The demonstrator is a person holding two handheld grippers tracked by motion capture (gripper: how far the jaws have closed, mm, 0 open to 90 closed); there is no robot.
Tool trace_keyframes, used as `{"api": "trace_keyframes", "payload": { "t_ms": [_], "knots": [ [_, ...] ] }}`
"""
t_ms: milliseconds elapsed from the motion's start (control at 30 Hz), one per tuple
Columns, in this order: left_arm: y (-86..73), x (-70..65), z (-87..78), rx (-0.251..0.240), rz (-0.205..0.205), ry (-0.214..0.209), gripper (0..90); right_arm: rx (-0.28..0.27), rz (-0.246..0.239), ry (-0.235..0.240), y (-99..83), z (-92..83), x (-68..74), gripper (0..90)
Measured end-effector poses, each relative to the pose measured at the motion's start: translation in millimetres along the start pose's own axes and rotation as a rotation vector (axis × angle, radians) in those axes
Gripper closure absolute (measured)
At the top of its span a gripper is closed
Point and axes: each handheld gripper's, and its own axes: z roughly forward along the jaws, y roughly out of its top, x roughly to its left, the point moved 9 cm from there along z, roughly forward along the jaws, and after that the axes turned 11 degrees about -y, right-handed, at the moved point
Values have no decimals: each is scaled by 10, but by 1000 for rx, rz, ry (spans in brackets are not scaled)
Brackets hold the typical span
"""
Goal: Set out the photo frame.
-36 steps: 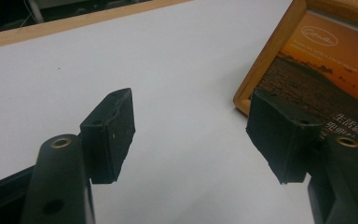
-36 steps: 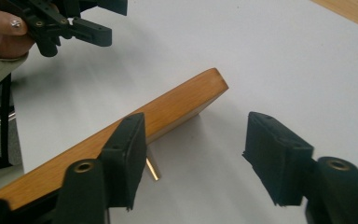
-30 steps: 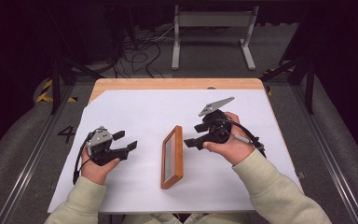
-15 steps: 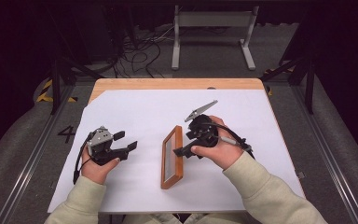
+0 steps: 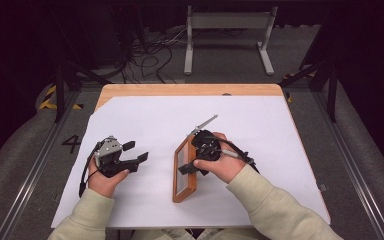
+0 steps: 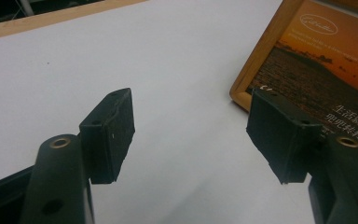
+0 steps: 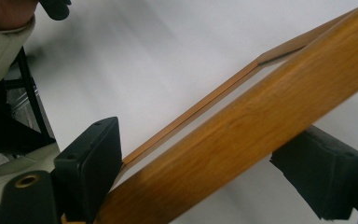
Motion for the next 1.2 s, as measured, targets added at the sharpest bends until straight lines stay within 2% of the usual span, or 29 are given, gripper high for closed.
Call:
{"api": "trace_keyframes", "payload": {
  "t_ms": [233, 400, 567, 633, 700, 933, 1000, 1200],
  "knots": [
    [12, -5, -4, -17, -7, -11, 321, 29, 4, 10, -8, 101, 34, 183],
    [9, -5, 1, -13, -2, -17, 321, 65, 22, 24, -42, 168, 51, 240],
    [10, -12, 0, -17, -10, -22, 323, 78, 64, 13, -49, 206, 67, 263],
    [10, -6, 1, -15, -2, -18, 323, 93, 97, 24, -59, 212, 78, 294],
    [10, -7, 1, -17, -6, -17, 322, 125, 148, 59, -82, 211, 102, 323],
    [13, -7, -7, -17, -2, -11, 320, 128, 174, 57, -88, 227, 117, 327],
    [16, -3, -5, -18, 4, -8, 319, 128, 191, 51, -91, 222, 108, 353],
    [15, -10, -7, -16, 1, -9, 318, 141, 198, 30, -99, 205, 102, 416]
  ]
}}
